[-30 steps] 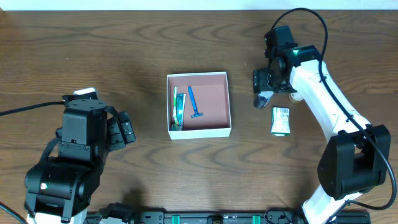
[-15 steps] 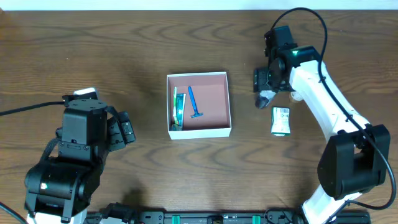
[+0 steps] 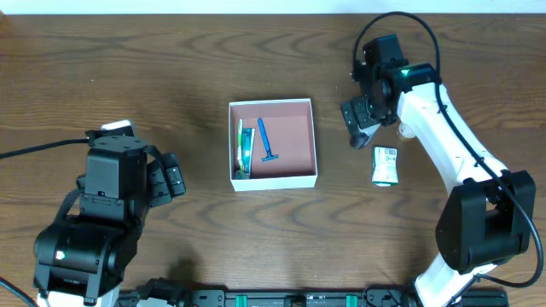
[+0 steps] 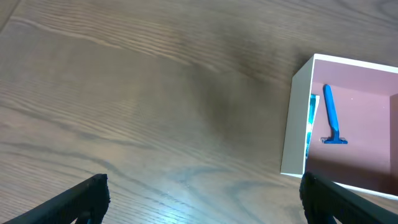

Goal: Pack container
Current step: 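Grasp the soap pump bottle with the right gripper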

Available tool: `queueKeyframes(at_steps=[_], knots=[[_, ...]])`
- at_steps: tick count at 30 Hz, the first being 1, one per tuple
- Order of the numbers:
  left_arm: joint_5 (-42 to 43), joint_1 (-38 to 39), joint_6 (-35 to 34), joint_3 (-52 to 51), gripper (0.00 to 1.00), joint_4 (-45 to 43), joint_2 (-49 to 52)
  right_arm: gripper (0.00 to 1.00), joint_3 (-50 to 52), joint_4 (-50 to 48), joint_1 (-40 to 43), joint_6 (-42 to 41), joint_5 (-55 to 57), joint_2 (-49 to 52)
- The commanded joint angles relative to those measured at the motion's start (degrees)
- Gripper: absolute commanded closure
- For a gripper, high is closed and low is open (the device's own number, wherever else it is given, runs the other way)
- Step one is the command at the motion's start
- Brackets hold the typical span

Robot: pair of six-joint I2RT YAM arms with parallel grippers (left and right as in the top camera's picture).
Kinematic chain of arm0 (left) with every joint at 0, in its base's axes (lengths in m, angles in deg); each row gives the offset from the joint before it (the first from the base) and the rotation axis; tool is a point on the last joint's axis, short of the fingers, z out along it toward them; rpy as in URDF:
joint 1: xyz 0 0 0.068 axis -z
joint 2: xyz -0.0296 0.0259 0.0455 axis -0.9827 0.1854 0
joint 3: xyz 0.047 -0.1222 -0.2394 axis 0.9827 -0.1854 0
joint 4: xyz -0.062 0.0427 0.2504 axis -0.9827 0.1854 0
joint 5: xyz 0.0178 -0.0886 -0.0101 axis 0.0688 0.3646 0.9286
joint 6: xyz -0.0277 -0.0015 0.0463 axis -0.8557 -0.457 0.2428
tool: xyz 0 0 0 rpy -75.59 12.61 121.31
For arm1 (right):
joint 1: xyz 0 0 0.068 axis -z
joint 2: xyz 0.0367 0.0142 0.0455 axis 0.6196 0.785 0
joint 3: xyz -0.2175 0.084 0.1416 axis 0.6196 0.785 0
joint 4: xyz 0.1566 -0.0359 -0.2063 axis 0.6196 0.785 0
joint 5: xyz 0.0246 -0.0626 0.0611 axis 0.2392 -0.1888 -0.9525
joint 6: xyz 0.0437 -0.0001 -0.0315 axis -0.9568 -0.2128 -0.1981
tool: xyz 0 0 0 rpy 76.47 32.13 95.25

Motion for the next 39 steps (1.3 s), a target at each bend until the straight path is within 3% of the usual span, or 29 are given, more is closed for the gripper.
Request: queueKeyframes(at_steps=[1, 4, 10, 12, 17, 29, 31, 39], knots=[[-1.1, -0.3, 0.1, 0.7, 0.02, 0.2, 0.0, 0.12, -0.6, 0.2, -0.2, 11.6, -2.8, -1.0], [-1.1, -0.3, 0.1, 0.7, 0.02, 0.1, 0.0, 0.25, -0.6, 0.6, -0.2, 13.8, -3.0, -1.0], [-1.1, -0.3, 0.1, 0.7, 0.02, 0.2, 0.0, 0.36, -0.5, 1.0, 0.0, 13.9, -3.0, -1.0], [-1.1, -0.3, 0.1, 0.7, 0.02, 0.2, 0.0, 0.47, -0.5, 1.4, 0.2, 13.4, -3.0, -1.0], [-1.1, -0.3, 0.1, 0.7, 0.02, 0.2, 0.0, 0.62, -0.5, 1.5, 0.6, 9.8, -3.0, -1.0], [-1.1, -0.3, 0.1, 0.7, 0.02, 0.2, 0.0, 0.79, -0.5, 2.4, 1.0, -5.0, -3.0, -1.0], [-1.1, -0.3, 0.1, 0.7, 0.02, 0.2, 0.0, 0.87, -0.5, 3.1, 0.9, -9.0, -3.0, -1.0], [-1.1, -0.3, 0.1, 0.7, 0.02, 0.2, 0.0, 0.89, -1.2, 5.0, -0.7, -16.2, -2.3, -2.8]])
